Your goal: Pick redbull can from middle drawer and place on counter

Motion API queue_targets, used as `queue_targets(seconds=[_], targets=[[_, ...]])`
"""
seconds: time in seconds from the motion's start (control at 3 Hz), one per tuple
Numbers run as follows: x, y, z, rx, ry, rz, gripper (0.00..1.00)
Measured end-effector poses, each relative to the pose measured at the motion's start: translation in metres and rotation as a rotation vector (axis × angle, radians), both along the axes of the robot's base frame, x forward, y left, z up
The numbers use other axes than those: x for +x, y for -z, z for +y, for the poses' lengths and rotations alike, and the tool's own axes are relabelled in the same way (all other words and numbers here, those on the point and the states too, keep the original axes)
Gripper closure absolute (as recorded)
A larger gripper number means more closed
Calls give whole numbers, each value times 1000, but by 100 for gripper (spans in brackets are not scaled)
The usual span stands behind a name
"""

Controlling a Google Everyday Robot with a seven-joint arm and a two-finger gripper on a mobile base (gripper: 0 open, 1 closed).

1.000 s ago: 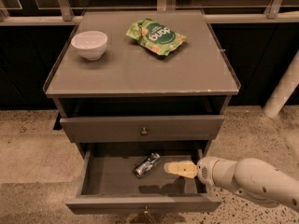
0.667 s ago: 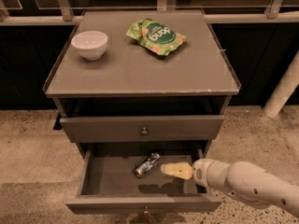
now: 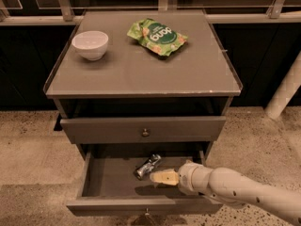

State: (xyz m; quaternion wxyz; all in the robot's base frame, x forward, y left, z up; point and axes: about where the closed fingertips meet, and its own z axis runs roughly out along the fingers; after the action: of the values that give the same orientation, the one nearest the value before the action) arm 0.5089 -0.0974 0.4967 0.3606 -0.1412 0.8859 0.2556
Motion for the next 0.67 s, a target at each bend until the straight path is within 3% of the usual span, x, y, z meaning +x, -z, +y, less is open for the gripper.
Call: queue_targets(seconds=[0.67], targets=[[-1, 7, 2, 3, 13, -1, 0]])
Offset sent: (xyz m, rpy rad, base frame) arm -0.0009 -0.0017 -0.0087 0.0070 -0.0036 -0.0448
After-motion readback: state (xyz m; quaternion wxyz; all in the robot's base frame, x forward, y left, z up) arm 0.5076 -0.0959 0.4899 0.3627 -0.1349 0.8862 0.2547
